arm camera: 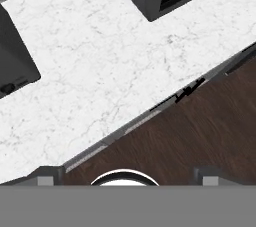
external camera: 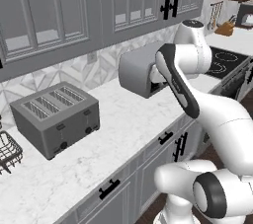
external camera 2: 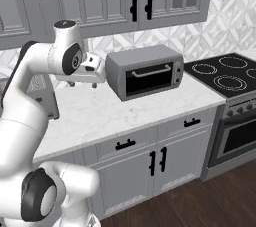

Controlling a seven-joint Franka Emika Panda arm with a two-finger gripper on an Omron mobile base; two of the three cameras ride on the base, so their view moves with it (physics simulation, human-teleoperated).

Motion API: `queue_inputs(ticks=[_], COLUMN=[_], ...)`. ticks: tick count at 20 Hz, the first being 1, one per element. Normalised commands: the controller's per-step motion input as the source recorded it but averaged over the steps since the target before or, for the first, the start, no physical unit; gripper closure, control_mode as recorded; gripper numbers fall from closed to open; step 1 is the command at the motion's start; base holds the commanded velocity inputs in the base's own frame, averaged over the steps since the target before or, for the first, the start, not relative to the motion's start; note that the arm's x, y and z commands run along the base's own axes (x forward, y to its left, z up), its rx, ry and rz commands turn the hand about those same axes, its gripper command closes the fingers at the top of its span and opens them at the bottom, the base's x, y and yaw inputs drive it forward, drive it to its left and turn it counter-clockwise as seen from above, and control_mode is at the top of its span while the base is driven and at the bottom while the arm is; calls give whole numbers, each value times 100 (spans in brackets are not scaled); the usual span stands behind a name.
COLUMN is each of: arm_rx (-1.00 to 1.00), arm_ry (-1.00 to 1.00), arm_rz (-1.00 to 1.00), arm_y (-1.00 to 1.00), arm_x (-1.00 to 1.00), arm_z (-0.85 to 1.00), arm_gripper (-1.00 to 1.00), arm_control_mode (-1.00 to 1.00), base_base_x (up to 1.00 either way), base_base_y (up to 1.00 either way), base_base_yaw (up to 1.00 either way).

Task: Take a straw from the drawer in front and place it inside the glass cup on the dining counter.

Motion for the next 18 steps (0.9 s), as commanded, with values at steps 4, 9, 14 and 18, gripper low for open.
queue_inputs(ticks=[4, 9, 14, 18], arm_rx=[0, 0, 0, 3], arm_ry=[0, 0, 0, -27], arm_rz=[0, 0, -2, -12], arm_y=[0, 0, 0, -21], arm_x=[0, 0, 5, -4], arm_z=[0, 0, -6, -71], arm_gripper=[-100, -100, -100, -100], arm_control_mode=[100, 100, -100, -100], base_base_x=[0, 0, 15, 0], base_base_y=[54, 53, 25, 0], base_base_yaw=[-23, -19, -13, 0])
